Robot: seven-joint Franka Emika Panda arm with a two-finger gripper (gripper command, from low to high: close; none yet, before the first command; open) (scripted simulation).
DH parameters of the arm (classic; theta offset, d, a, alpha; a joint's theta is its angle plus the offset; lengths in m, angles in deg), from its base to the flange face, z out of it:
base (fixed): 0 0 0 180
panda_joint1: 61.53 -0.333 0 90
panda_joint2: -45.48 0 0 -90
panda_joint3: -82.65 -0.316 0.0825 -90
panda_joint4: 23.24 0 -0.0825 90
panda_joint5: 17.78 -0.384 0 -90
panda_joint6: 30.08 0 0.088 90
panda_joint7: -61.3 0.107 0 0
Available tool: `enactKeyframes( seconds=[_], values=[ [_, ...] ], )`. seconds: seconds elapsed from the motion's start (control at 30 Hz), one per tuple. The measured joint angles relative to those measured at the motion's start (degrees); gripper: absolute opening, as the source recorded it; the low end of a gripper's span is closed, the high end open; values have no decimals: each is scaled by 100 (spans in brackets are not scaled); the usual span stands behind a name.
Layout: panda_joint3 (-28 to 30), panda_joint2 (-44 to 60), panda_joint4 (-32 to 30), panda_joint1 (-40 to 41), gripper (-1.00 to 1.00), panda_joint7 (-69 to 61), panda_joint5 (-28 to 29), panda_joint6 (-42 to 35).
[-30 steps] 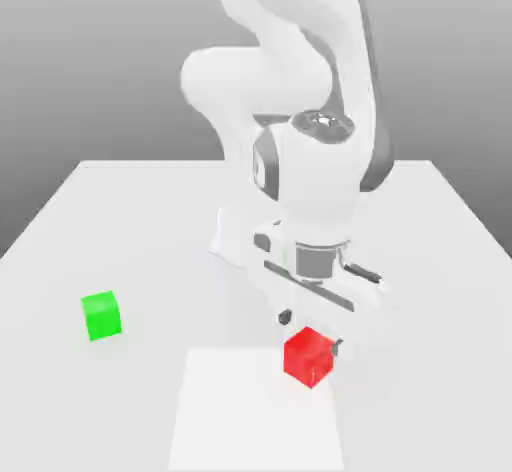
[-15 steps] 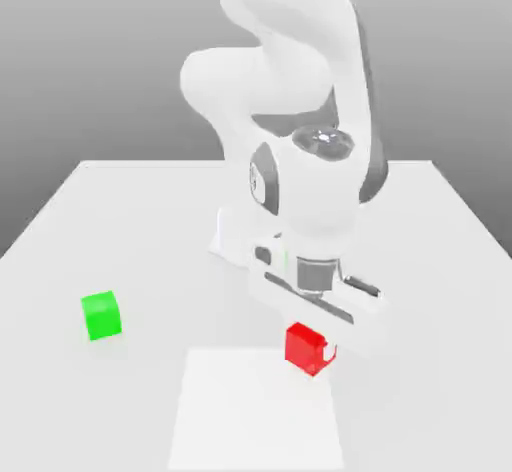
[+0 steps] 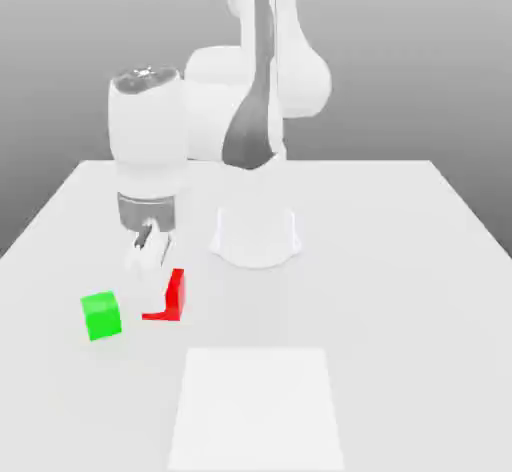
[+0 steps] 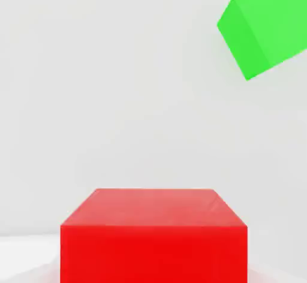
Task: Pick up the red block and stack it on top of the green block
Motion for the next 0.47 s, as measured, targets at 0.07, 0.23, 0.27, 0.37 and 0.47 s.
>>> enactKeyframes(
  seconds=[0.07, 0.23, 0.27, 0.37, 0.47],
  values=[
    [225, -123, -30, 453, -100, 378, 59, -91],
    [579, 374, -25, 955, -100, 783, 11, 398],
    [590, 574, -18, 945, -100, 749, -53, 590],
    [539, 1183, 7, 913, 100, 548, -356, 1170],
    [538, 1183, 7, 866, 100, 548, -356, 1170]
  ],
)
